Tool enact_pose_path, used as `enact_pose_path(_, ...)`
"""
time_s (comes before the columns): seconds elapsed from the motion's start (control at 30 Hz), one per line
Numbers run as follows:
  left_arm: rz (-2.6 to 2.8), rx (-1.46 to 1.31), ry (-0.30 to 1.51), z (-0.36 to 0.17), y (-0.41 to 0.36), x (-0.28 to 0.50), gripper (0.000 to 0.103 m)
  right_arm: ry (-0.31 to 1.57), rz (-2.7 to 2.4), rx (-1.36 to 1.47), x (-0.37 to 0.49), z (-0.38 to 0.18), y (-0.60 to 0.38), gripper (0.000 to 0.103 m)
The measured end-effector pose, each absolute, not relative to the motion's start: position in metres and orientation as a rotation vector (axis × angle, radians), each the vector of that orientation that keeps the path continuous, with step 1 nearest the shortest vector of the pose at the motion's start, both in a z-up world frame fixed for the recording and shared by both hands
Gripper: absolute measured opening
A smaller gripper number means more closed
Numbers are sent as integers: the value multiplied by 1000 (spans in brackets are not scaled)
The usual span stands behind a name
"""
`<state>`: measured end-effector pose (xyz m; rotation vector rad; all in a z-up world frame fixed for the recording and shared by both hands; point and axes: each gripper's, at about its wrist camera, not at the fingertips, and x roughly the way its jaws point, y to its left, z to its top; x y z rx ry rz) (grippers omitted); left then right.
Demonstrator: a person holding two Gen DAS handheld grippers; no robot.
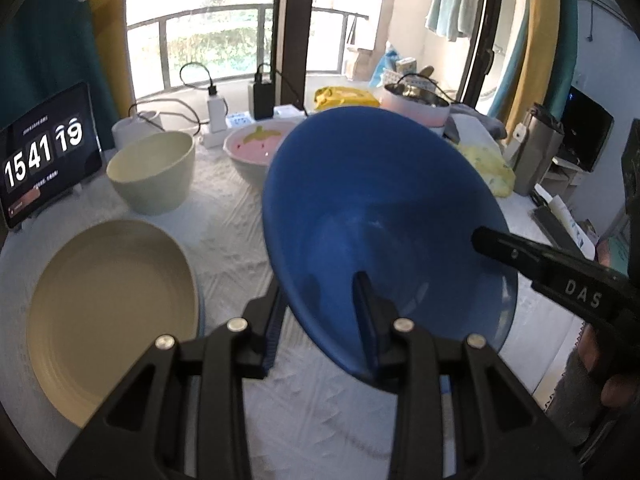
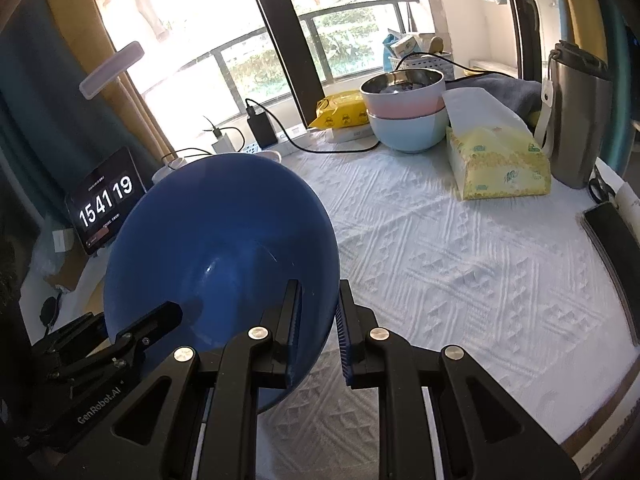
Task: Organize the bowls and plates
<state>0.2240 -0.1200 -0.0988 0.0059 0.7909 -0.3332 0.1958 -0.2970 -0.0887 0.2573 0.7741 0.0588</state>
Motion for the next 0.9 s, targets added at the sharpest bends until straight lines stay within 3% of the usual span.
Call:
enact_pose_path(0.6,-319,-1,833,-105,-105,233,37,802,25,256,205,-87,-291,19)
enact_pose_path(0.9,-289,-19,805,-95,-91,235,38,788,20,255,208,-80,-290,27)
